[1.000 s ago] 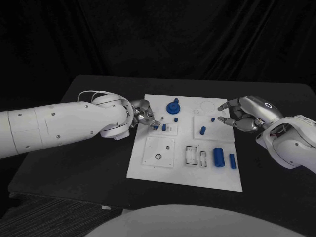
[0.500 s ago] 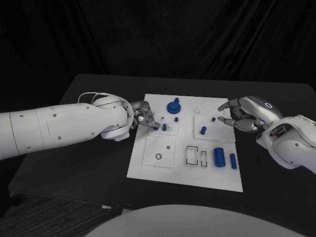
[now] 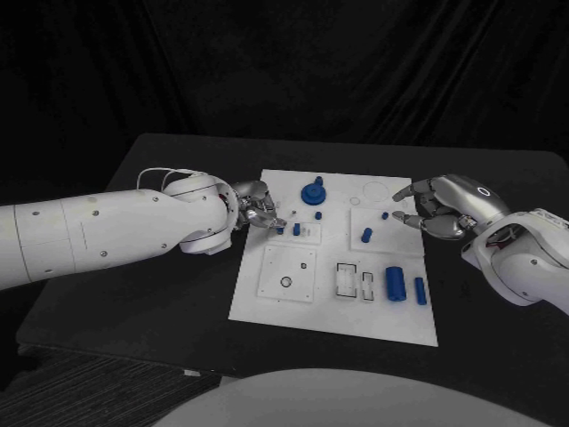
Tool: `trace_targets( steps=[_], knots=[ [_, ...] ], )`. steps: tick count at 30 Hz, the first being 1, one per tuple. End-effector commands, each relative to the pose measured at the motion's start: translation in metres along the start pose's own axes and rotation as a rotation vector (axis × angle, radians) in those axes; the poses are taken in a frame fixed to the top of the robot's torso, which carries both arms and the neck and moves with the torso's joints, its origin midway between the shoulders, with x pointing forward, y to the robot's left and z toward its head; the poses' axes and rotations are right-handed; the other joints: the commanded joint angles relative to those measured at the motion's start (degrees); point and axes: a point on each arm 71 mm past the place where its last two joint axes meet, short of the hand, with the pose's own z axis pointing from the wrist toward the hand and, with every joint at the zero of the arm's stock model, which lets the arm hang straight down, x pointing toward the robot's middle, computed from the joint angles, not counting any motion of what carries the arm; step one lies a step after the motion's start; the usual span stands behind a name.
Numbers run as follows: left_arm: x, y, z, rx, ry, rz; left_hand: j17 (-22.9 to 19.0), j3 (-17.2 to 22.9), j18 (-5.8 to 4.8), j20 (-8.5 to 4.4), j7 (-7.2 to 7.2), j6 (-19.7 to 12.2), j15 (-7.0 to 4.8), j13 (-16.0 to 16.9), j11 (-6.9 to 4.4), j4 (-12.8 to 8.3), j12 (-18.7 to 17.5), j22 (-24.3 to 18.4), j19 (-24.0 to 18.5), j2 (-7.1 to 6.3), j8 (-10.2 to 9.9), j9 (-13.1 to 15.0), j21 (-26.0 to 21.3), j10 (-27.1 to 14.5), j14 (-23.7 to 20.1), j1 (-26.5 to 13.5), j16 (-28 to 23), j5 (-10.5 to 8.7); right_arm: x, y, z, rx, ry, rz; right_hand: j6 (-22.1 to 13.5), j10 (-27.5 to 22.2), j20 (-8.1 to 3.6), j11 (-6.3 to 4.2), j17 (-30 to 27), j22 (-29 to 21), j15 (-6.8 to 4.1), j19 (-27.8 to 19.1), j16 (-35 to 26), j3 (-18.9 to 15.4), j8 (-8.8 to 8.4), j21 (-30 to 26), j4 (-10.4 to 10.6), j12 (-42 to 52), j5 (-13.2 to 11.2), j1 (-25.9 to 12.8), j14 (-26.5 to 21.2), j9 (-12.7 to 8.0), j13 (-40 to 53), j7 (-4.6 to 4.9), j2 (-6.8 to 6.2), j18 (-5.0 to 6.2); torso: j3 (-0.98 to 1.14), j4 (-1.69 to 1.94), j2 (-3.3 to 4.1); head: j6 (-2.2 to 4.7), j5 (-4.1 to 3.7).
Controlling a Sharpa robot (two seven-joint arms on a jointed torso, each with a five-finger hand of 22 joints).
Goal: Assemble the parts on the task board
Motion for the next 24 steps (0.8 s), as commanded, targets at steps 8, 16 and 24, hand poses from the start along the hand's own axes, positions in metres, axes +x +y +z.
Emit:
trace_targets(
  steps=[8,16,24],
  knots=[
    [-0.001,-0.001,0.000,0.031,-0.050,0.038,15.06,-0.21,0.56,-0.20,0.00,-0.10,-0.44,13.48,-0.37,-0.20,-0.26,9.69,-0.16,0.28,0.15,0.06,-0.21,4.30,6.07,0.28,0.15,0.37,0.002,-0.001,-0.001,0.012,-0.010,0.001,0.02,4.45,0.29,0.14,5.76,5.16,0.55,-0.21,-0.27,0.32,-0.16,-0.21,0.02,-0.31,0.35,0.34,3.24,-0.09,13.42,0.00,0.15,0.34,0.02,-0.08,-0.04,-0.01,-0.04],
    [0.005,0.001,0.002,0.020,-0.036,0.040,15.06,-0.24,0.55,-0.20,0.01,-0.11,-0.44,13.48,-0.36,-0.19,-0.26,9.70,-0.15,0.35,0.15,0.05,-0.20,4.30,6.07,0.32,0.15,0.64,0.003,-0.001,-0.001,0.013,-0.009,0.002,0.02,4.45,0.29,0.14,5.76,5.16,0.55,-0.21,-0.27,0.32,-0.16,-0.21,0.02,-0.31,0.35,0.34,3.24,-0.09,13.42,0.00,0.15,0.34,0.05,-0.07,-0.07,-0.01,-0.07],
    [0.011,0.003,0.004,0.014,-0.026,0.037,15.06,-0.27,0.56,-0.20,0.02,-0.08,-0.44,13.46,-0.36,-0.15,-0.29,9.69,-0.16,0.38,0.16,0.05,-0.22,4.28,6.07,0.29,0.15,0.71,0.003,-0.001,-0.001,0.012,-0.008,0.002,-0.03,4.45,0.28,0.12,5.77,5.17,0.53,-0.22,-0.26,0.36,-0.20,-0.24,-0.01,-0.31,0.43,0.37,3.24,-0.13,13.42,-0.01,0.11,0.35,0.02,-0.12,-0.01,-0.01,0.02]
  ],
)
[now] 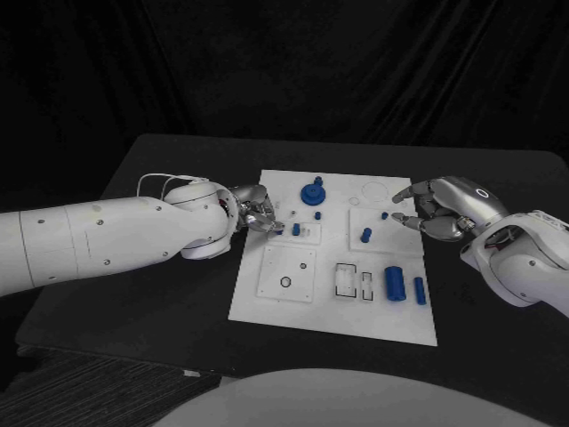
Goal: Assemble the parts on the task board
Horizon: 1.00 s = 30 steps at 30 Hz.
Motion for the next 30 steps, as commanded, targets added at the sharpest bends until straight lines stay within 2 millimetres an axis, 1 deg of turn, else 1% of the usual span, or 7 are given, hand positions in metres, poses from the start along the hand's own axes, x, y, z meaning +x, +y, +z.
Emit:
trace_targets(
  steps=[1,16,23,24,27,28,30],
  knots=[
    [0.0022,-0.0015,0.0008,0.013,-0.004,0.000,15.06,-0.27,0.56,-0.20,0.01,-0.08,-0.44,13.46,-0.36,-0.15,-0.29,9.69,-0.16,0.39,0.16,0.07,-0.22,4.28,6.07,0.29,0.15,0.26,0.0002,-0.0006,-0.0004,0.010,-0.011,0.000,-0.03,4.45,0.28,0.12,5.78,5.18,0.54,-0.22,-0.26,0.37,-0.20,-0.24,-0.01,-0.31,0.27,0.37,3.24,-0.10,13.44,-0.01,0.11,0.35,-0.04,0.01,0.05,-0.01,0.02],
    [0.0049,-0.0018,0.0018,0.020,-0.007,-0.005,15.06,-0.51,0.59,-0.20,0.06,0.03,-0.43,13.29,-0.32,0.15,-0.48,9.64,-0.24,0.51,0.20,0.03,-0.38,4.11,6.07,0.01,0.15,0.46,0.0007,-0.0007,-0.0006,0.010,-0.009,0.001,-0.03,4.45,0.28,0.12,5.78,5.18,0.54,-0.22,-0.26,0.37,-0.20,-0.24,-0.01,-0.31,0.27,0.37,3.24,-0.10,13.44,-0.01,0.11,0.35,-0.08,0.10,0.05,-0.01,-0.04],
    [0.0050,-0.0028,0.0015,0.031,-0.011,-0.007,15.06,-1.44,0.61,-0.17,0.04,0.23,-0.39,13.18,-0.29,0.95,-0.58,9.61,-0.28,0.69,0.31,-0.05,-0.52,4.02,6.07,-0.64,0.15,-0.91,0.0009,-0.0007,-0.0008,0.011,-0.008,0.001,-0.03,4.48,0.27,0.11,5.83,5.21,0.52,-0.21,-0.21,0.45,-0.21,-0.25,-0.04,-0.28,0.40,0.40,3.25,-0.14,13.47,-0.01,0.09,0.35,-0.06,0.11,0.08,-0.01,-0.02],
    [0.0050,-0.0031,0.0011,0.035,-0.013,-0.009,15.06,-1.29,0.61,-0.21,-0.11,0.23,-0.45,13.18,-0.40,0.44,-0.58,9.62,-0.25,0.77,0.40,-0.02,-0.52,4.02,6.07,0.15,0.15,0.07,0.0008,-0.0007,-0.0008,0.011,-0.008,0.001,-0.03,4.48,0.27,0.11,5.83,5.21,0.52,-0.21,-0.21,0.45,-0.21,-0.25,-0.04,-0.28,0.40,0.40,3.25,-0.14,13.47,-0.01,0.09,0.35,-0.06,0.11,0.09,-0.01,-0.03],
    [0.0043,-0.0040,-0.0002,0.048,-0.027,-0.016,15.06,-1.11,0.61,-0.27,-0.21,0.31,-0.54,13.28,-0.50,-0.13,-0.47,9.63,-0.22,0.69,0.55,0.03,-0.52,4.12,6.07,0.92,0.15,1.51,0.0008,-0.0008,-0.0009,0.011,-0.008,0.001,-0.03,4.48,0.27,0.11,5.83,5.21,0.52,-0.21,-0.21,0.45,-0.21,-0.25,-0.04,-0.28,0.40,0.40,3.25,-0.14,13.47,-0.01,0.09,0.35,-0.06,0.10,0.09,-0.01,-0.06],
    [0.0041,-0.0043,-0.0005,0.051,-0.032,-0.019,15.06,-0.83,0.59,-0.34,-0.32,0.45,-0.63,13.38,-0.61,-0.73,-0.36,9.67,-0.13,0.55,0.71,0.08,-0.42,4.22,6.07,1.64,0.15,2.98,0.0008,-0.0008,-0.0009,0.011,-0.008,0.001,-0.03,4.48,0.27,0.11,5.83,5.21,0.52,-0.21,-0.21,0.45,-0.21,-0.25,-0.04,-0.28,0.40,0.40,3.25,-0.14,13.47,-0.01,0.09,0.35,-0.05,0.11,0.09,-0.01,-0.08],
    [0.0035,-0.0049,-0.0011,0.057,-0.043,-0.020,15.06,-0.71,0.56,-0.37,-0.36,0.49,-0.68,13.39,-0.66,-1.03,-0.35,9.71,-0.05,0.40,0.77,0.09,-0.32,4.24,6.07,1.96,0.15,3.55,0.0008,-0.0008,-0.0010,0.011,-0.009,0.001,-0.02,4.50,0.27,0.10,5.85,5.21,0.52,-0.21,-0.19,0.48,-0.21,-0.27,-0.06,-0.26,0.44,0.42,3.26,-0.15,13.49,-0.02,0.09,0.35,-0.04,0.09,0.07,-0.01,-0.03]
  ],
)
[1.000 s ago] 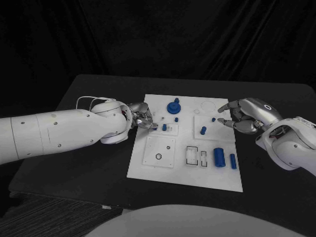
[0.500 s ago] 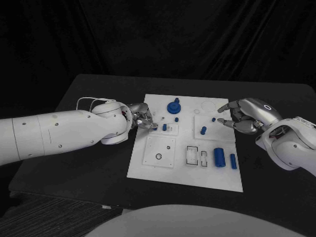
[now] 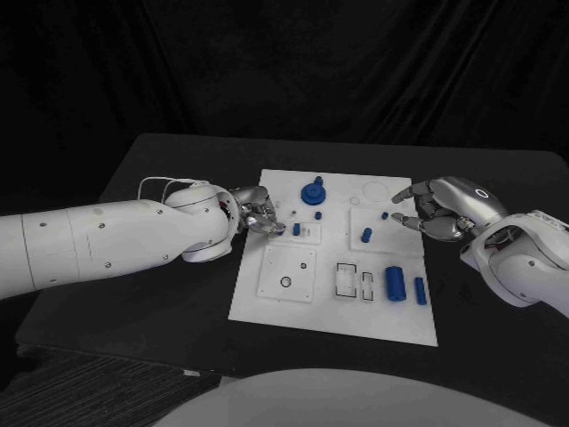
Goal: Assemble the parts on the task board
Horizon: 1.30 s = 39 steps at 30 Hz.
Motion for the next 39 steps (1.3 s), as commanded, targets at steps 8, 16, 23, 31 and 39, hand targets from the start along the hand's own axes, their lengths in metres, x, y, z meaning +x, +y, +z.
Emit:
trace_targets(
  steps=[8,16,23,31,39],
  knots=[
    [-0.0027,-0.0044,-0.0013,0.044,-0.062,0.017,15.08,-0.01,0.51,-0.44,-0.40,0.81,-0.50,13.53,-0.52,-0.50,0.07,9.78,0.14,-0.25,0.68,0.27,0.14,4.59,5.88,0.83,0.15,0.73,0.0001,-0.0004,-0.0005,0.009,-0.012,0.001,-0.02,4.49,0.27,0.09,5.83,5.22,0.51,-0.22,-0.22,0.39,-0.21,-0.29,0.04,-0.27,0.28,0.44,3.25,-0.07,13.50,-0.02,0.09,0.35,0.06,-0.02,-0.05,-0.01,0.00],
    [-0.0034,-0.0039,-0.0014,0.040,-0.075,0.023,15.08,0.04,0.47,-0.52,-0.58,1.21,-0.60,13.57,-0.67,-0.60,0.12,9.84,0.32,-0.27,1.19,0.56,0.33,4.65,5.88,0.95,0.15,1.23,0.0003,-0.0005,-0.0005,0.009,-0.012,0.001,-0.03,4.49,0.26,0.09,5.84,5.25,0.51,-0.19,-0.20,0.41,-0.22,-0.23,0.02,-0.27,0.34,0.46,3.25,-0.08,13.50,-0.03,0.07,0.34,0.05,-0.03,-0.07,-0.01,-0.05],
    [-0.0045,-0.0034,-0.0012,0.035,-0.090,0.039,15.08,0.25,0.44,-0.66,-0.71,1.36,-0.76,13.58,-0.82,-0.74,0.13,9.88,0.47,-0.40,1.78,0.99,0.45,4.67,5.88,1.08,0.15,2.55,0.0012,-0.0003,-0.0006,0.008,-0.012,0.001,-0.07,4.51,0.26,0.07,5.86,5.25,0.49,-0.20,-0.18,0.45,-0.26,-0.27,-0.01,-0.25,0.48,0.48,3.26,-0.11,13.52,-0.04,0.03,0.35,0.02,-0.04,-0.05,-0.01,0.01],
    [-0.0034,-0.0029,-0.0006,0.026,-0.077,0.056,15.08,0.17,0.44,-0.70,-0.71,1.46,-0.79,13.56,-0.83,-0.61,0.11,9.87,0.48,-0.44,1.96,1.09,0.43,4.66,5.88,0.87,0.15,2.55,0.0022,-0.0006,-0.0009,0.010,-0.009,0.002,-0.07,4.51,0.26,0.07,5.86,5.25,0.49,-0.20,-0.18,0.45,-0.26,-0.27,-0.01,-0.25,0.48,0.48,3.26,-0.11,13.52,-0.04,0.03,0.35,0.03,-0.04,-0.03,-0.01,0.07],
    [-0.0013,-0.0039,0.0002,0.024,-0.059,0.066,15.08,0.07,0.47,-0.74,-0.73,1.45,-0.82,13.49,-0.85,-0.37,0.03,9.82,0.42,-0.45,2.12,1.21,0.28,4.61,5.88,0.56,0.15,2.24,0.0029,-0.0004,-0.0007,0.010,-0.008,0.002,-0.12,4.52,0.25,0.04,5.87,5.25,0.47,-0.20,-0.18,0.50,-0.29,-0.31,-0.05,-0.24,0.62,0.51,3.26,-0.15,13.53,-0.06,-0.02,0.36,0.03,-0.04,-0.02,-0.01,0.10]
  ],
)
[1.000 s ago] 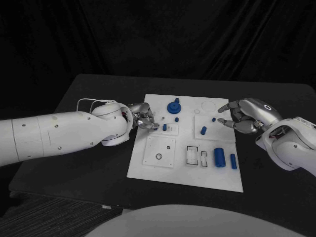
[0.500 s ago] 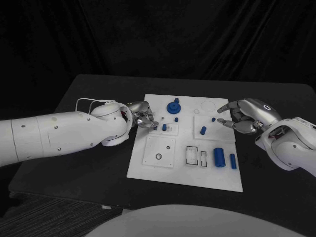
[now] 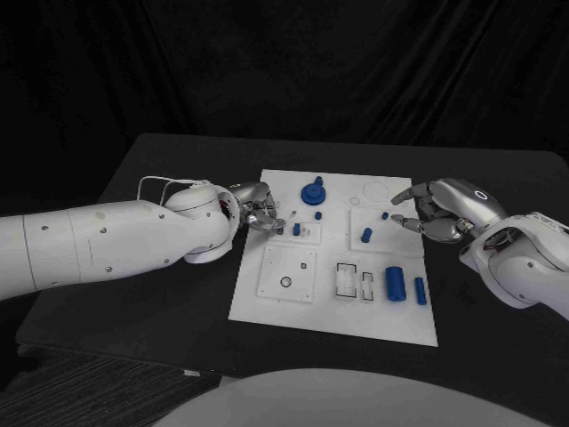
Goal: Assemble the parts on the task board
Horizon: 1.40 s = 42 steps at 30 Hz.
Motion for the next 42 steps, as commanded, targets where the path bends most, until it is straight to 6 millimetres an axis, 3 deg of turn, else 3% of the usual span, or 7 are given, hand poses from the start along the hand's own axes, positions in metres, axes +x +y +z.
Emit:
trace_targets(
  steps=[1,34,40,42],
  knots=[
    [0.0024,-0.0016,0.0002,0.004,0.017,0.015,15.09,-0.17,0.47,-0.33,-0.43,0.16,-0.44,13.49,-0.45,0.18,0.03,9.82,0.01,-0.15,0.30,0.10,0.04,4.60,5.85,0.14,0.15,0.02,0.0001,-0.0006,-0.0004,0.010,-0.011,0.000,-0.12,4.52,0.25,0.04,5.87,5.22,0.47,-0.21,-0.18,0.46,-0.29,-0.31,-0.01,-0.24,0.36,0.51,3.26,-0.09,13.54,-0.06,-0.02,0.35,0.01,0.01,0.01,-0.01,-0.03],
    [0.0078,-0.0029,0.0031,0.011,0.040,0.023,15.09,-0.62,0.54,-0.41,-0.48,-0.05,-0.49,13.19,-0.49,1.18,-0.29,9.70,-0.14,0.09,0.63,0.29,-0.38,4.35,5.85,-0.99,0.15,-1.74,0.0016,-0.0010,-0.0001,0.012,-0.006,0.001,-0.12,4.49,0.22,0.01,5.86,5.24,0.45,-0.20,-0.18,0.57,-0.31,-0.36,-0.06,-0.27,0.59,0.57,3.26,-0.14,13.51,-0.07,-0.05,0.36,-0.02,0.02,0.02,-0.01,0.07],
    [0.0081,-0.0031,0.0032,0.013,0.042,0.023,15.09,-1.62,0.55,-0.42,-0.46,-0.04,-0.49,13.08,-0.48,2.48,-0.42,9.68,-0.15,0.50,0.97,0.30,-0.58,4.27,5.85,-2.01,0.15,-5.71,0.0018,-0.0011,-0.0001,0.012,-0.004,0.002,-0.12,4.49,0.22,0.01,5.86,5.24,0.45,-0.20,-0.18,0.57,-0.31,-0.36,-0.06,-0.27,0.59,0.57,3.26,-0.14,13.51,-0.07,-0.05,0.36,-0.02,0.03,0.03,-0.01,0.14],
    [0.0081,-0.0030,0.0033,0.013,0.041,0.023,15.09,-1.80,0.55,-0.42,-0.46,-0.04,-0.48,13.04,-0.47,2.69,-0.46,9.67,-0.16,0.56,1.01,0.29,-0.62,4.23,5.85,-2.13,0.15,-6.23,0.0019,-0.0011,-0.0001,0.013,-0.004,0.002,-0.11,4.47,0.21,0.01,5.82,5.26,0.44,-0.18,-0.22,0.64,-0.32,-0.33,-0.10,-0.29,0.71,0.61,3.25,-0.16,13.49,-0.08,-0.04,0.35,0.00,0.05,0.04,-0.01,0.14]
  ],
)
